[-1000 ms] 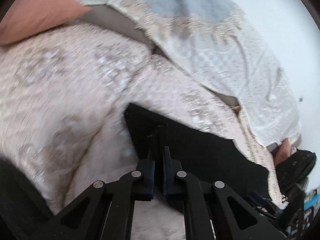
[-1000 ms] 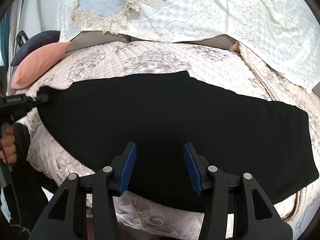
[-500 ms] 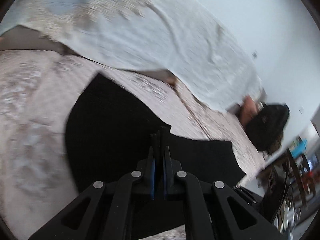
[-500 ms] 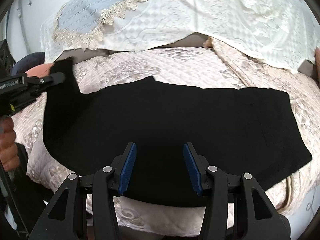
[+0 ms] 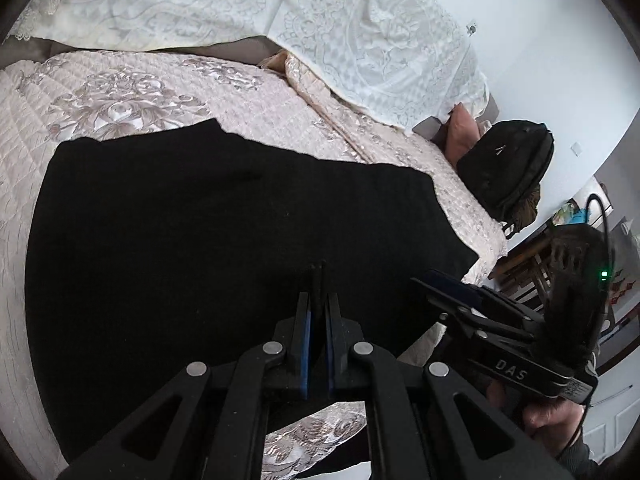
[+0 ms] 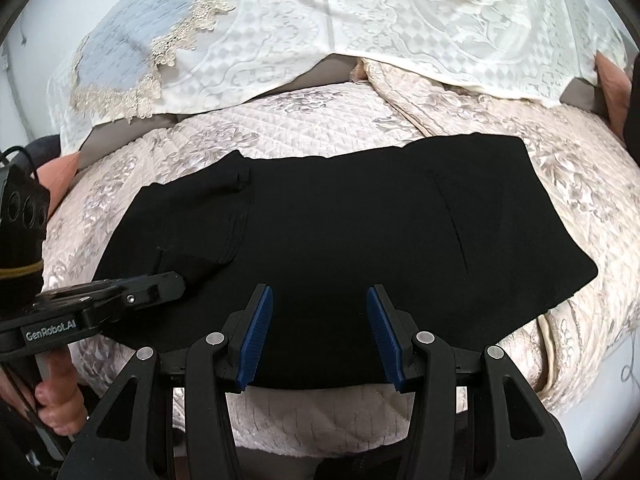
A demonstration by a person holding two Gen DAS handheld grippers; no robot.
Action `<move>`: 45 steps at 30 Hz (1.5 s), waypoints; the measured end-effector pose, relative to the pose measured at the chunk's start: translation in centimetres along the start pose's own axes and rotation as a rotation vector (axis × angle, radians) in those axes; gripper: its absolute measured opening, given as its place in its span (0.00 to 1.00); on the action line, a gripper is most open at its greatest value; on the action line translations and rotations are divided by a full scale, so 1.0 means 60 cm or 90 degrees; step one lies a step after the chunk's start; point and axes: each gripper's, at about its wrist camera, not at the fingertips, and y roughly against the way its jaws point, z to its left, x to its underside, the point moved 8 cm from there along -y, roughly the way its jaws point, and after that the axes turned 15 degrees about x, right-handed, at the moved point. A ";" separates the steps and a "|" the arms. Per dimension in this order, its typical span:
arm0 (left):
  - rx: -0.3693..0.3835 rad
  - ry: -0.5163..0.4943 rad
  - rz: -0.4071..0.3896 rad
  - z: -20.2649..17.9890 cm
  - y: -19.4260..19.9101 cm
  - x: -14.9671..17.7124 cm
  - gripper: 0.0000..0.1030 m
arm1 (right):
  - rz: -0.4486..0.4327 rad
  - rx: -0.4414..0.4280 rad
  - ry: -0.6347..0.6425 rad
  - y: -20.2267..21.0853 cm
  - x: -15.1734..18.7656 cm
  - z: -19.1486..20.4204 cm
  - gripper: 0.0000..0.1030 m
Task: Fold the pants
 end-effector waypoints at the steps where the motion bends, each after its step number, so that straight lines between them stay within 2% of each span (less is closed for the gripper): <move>1: 0.008 -0.003 0.004 -0.001 -0.005 0.000 0.07 | 0.000 -0.001 -0.003 -0.001 -0.002 -0.001 0.48; 6: 0.045 -0.006 0.045 -0.005 -0.019 0.016 0.08 | -0.008 -0.012 -0.006 0.005 -0.013 0.007 0.48; 8: 0.048 -0.004 0.053 -0.007 -0.013 0.024 0.14 | -0.009 -0.018 -0.004 0.007 -0.016 0.013 0.48; 10: 0.051 -0.008 0.045 -0.014 0.005 0.025 0.33 | -0.009 -0.029 -0.001 0.008 -0.018 0.022 0.48; 13: 0.042 -0.027 0.002 -0.024 0.052 0.010 0.37 | 0.002 -0.050 -0.003 0.003 -0.017 0.034 0.48; 15: 0.012 -0.034 -0.037 -0.017 0.086 -0.007 0.41 | 0.013 -0.070 -0.005 -0.001 -0.016 0.044 0.48; 17: -0.048 -0.028 -0.073 0.013 0.114 -0.028 0.41 | 0.028 -0.104 -0.010 -0.008 -0.014 0.061 0.48; 20: -0.138 -0.001 -0.090 0.076 0.137 -0.048 0.41 | 0.059 -0.144 -0.022 -0.023 -0.009 0.083 0.48; 22: -0.158 0.015 -0.098 0.104 0.145 -0.055 0.41 | 0.086 -0.158 -0.029 -0.038 -0.005 0.093 0.48; 24: -0.176 0.019 -0.106 0.119 0.149 -0.061 0.41 | 0.090 -0.160 -0.032 -0.044 -0.007 0.097 0.48; 29: -0.187 0.017 -0.111 0.138 0.143 -0.072 0.41 | 0.094 -0.173 -0.035 -0.056 -0.017 0.105 0.48; 30: -0.191 0.014 -0.110 0.139 0.140 -0.075 0.41 | 0.093 -0.171 -0.027 -0.061 -0.018 0.109 0.44; 33: -0.205 0.007 -0.106 0.145 0.136 -0.080 0.41 | 0.092 -0.152 -0.011 -0.071 -0.024 0.114 0.03; 35: -0.210 0.002 -0.106 0.147 0.131 -0.088 0.41 | 0.102 -0.161 -0.028 -0.072 -0.023 0.112 0.02; 38: -0.232 -0.012 -0.104 0.154 0.127 -0.099 0.41 | 0.079 -0.153 -0.030 -0.058 -0.021 0.105 0.02; 41: -0.244 -0.012 -0.082 0.167 0.111 -0.101 0.41 | 0.090 -0.149 -0.045 -0.068 -0.007 0.095 0.02; 45: -0.265 -0.023 -0.052 0.177 0.093 -0.099 0.41 | 0.093 -0.146 -0.045 -0.065 -0.017 0.096 0.05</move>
